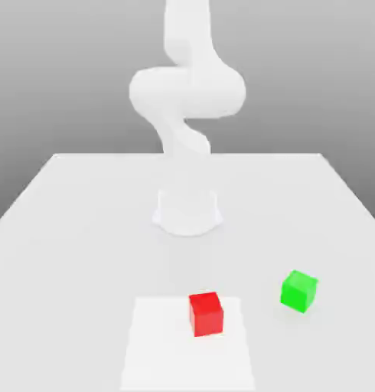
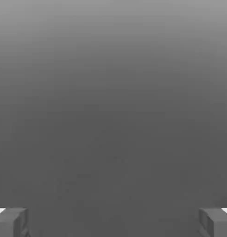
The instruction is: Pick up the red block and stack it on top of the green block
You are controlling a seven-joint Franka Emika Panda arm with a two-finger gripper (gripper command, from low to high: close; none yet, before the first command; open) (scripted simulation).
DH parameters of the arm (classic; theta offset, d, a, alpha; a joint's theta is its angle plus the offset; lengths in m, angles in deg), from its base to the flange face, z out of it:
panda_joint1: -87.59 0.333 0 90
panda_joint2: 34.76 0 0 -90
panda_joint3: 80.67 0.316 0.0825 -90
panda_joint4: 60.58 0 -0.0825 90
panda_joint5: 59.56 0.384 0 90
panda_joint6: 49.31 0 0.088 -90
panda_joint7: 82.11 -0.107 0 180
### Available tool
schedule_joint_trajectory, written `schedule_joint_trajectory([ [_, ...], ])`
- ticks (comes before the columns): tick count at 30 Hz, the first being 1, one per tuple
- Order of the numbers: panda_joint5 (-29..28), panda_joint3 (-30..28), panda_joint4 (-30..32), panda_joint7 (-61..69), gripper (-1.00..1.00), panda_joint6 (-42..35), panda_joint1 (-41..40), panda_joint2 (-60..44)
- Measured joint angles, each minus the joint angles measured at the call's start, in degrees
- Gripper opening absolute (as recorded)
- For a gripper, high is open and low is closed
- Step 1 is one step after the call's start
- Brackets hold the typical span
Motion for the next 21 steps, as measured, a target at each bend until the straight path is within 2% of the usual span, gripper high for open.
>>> schedule_joint_trajectory([
  [18,0.1,0.12,25.15,6.87,0.0,24.43,4.18,-38.54],
  [21,-0.09,0.16,25.61,7.05,0.0,29.44,4.18,-44.78],
])
